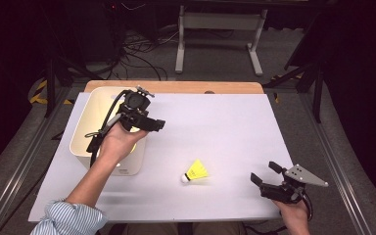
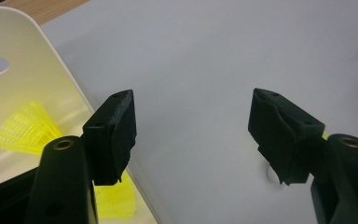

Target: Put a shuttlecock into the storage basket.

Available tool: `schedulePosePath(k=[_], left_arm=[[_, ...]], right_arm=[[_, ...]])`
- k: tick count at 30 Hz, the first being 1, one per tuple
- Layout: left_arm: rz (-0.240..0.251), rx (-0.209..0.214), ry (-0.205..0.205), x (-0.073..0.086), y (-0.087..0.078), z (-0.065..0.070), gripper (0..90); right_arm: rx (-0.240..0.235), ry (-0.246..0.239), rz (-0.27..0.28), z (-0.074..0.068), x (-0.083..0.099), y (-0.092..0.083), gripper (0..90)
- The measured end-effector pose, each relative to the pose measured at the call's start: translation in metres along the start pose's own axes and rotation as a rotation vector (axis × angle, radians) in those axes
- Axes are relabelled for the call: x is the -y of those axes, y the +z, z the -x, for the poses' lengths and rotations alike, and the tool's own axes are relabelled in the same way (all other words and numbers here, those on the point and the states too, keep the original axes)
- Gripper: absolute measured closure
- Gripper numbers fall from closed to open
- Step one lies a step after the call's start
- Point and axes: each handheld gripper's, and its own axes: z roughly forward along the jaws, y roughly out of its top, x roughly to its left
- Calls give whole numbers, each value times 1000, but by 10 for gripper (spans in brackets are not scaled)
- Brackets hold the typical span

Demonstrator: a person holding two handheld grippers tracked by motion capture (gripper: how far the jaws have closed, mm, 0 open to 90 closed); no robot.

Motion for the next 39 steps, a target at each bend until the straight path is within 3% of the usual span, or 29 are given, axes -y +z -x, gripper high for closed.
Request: schedulePosePath(k=[39], left_arm=[[-12,26,40,7,17,18,331]], right_arm=[[8,-3,-5,-2,0,2,118]])
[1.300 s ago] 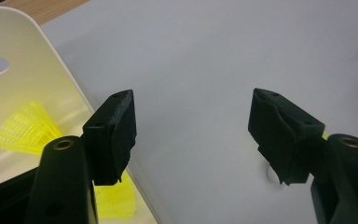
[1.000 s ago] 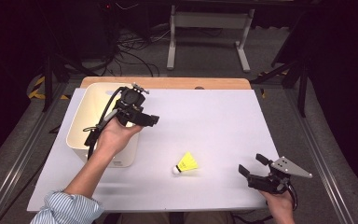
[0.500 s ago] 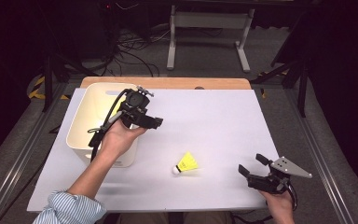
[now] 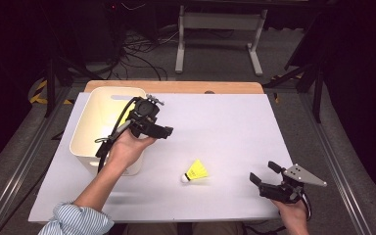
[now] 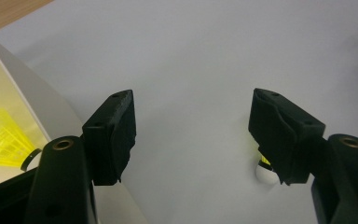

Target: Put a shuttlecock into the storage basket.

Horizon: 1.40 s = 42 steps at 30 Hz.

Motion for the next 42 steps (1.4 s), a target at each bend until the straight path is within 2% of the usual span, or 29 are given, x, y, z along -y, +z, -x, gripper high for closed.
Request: schedulePosePath(k=[5,42], left_arm=[[2,2,-2,3,1,2,331],[-9,22,18,24,14,15,331]], right_arm=[[3,11,4,1,1,-3,118],[-1,2,4,1,2,-5,119]])
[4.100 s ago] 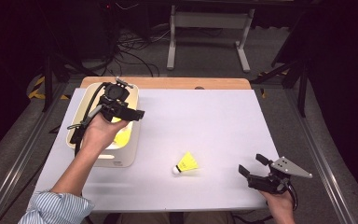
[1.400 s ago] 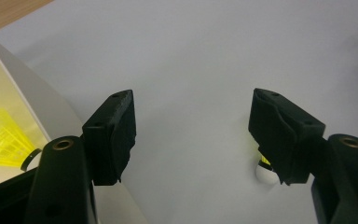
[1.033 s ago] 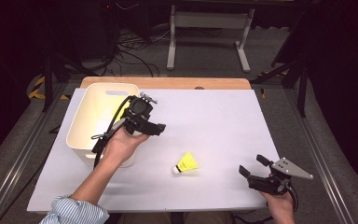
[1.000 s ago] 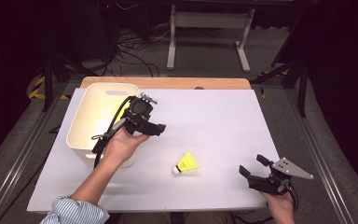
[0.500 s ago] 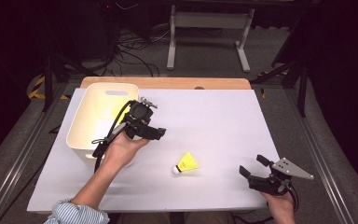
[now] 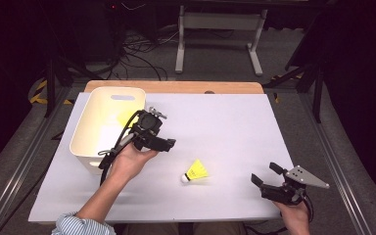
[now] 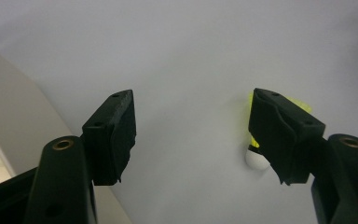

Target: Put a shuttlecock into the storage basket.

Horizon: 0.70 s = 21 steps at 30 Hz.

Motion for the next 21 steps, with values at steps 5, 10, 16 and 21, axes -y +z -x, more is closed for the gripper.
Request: schedulePosePath(k=[5,10,16,21], left_arm=[[-3,2,3,2,1,2,331],[-3,8,8,6,3,5,331],[-11,14,10,9,7,8,331],[-14,22,12,12,9,9,331]], right_arm=[[0,0,0,0,0,0,121],[-2,2,-1,0,0,0,121],[-3,2,-2,0,0,0,121],[-3,2,-2,0,0,0,121]])
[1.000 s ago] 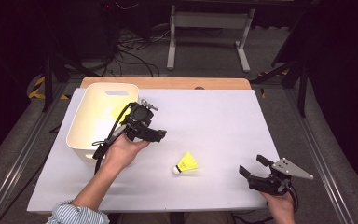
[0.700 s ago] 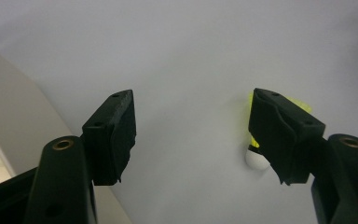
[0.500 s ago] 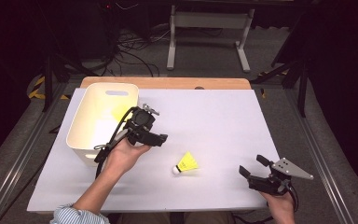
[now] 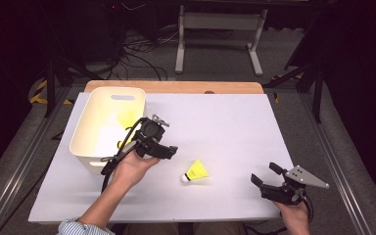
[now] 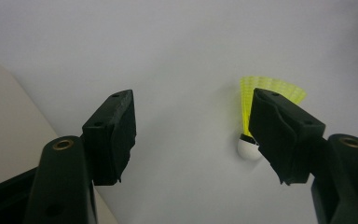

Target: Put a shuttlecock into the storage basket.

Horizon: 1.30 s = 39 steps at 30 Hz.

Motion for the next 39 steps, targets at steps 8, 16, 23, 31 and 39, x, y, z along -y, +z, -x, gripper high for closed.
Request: schedulePosePath(k=[8,16,23,31,39], left_arm=[[1,3,3,3,2,3,331],[-5,3,13,7,7,7,331],[-9,6,14,9,10,8,331],[-17,13,15,13,15,11,331],[-21,12,19,16,17,13,331]], right_arm=[[0,0,0,0,0,0,121],[0,0,0,0,0,0,121],[-1,1,0,0,0,0,121],[-1,0,0,0,0,0,121],[-1,0,0,0,0,0,121]])
